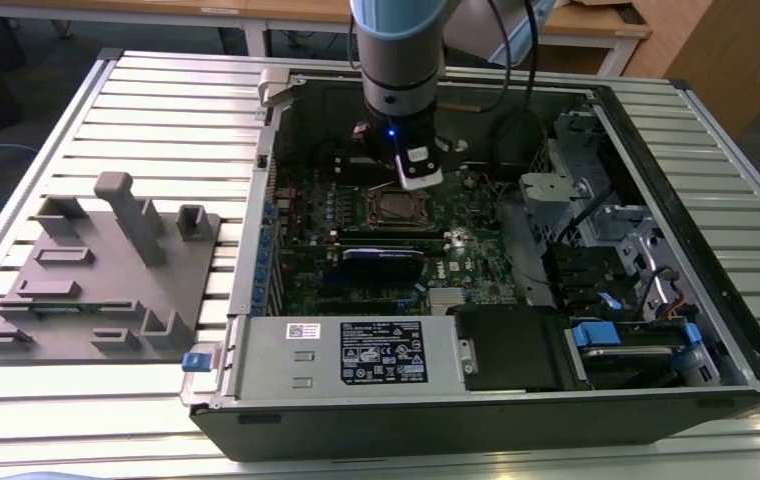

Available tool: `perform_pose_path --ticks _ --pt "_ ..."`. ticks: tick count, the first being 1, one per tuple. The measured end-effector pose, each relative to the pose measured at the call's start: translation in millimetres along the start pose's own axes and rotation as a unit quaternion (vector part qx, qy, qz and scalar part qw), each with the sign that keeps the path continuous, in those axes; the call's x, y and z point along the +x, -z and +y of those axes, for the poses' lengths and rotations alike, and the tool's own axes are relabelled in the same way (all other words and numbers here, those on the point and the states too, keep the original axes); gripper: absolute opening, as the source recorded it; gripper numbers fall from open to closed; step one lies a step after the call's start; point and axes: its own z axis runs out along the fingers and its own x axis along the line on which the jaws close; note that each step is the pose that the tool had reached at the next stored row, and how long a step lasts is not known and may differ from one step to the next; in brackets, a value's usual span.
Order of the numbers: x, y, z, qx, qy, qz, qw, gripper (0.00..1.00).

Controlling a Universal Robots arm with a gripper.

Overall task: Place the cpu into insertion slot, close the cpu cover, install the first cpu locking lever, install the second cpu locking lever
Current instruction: 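Install the first cpu locking lever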

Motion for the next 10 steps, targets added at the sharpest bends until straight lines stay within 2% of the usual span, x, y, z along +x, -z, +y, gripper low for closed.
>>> perform_pose_path --ticks 10 --pt "1.1 -0.9 3.0 0.0012 -0.017 -0.0057 0.99983 0.11"
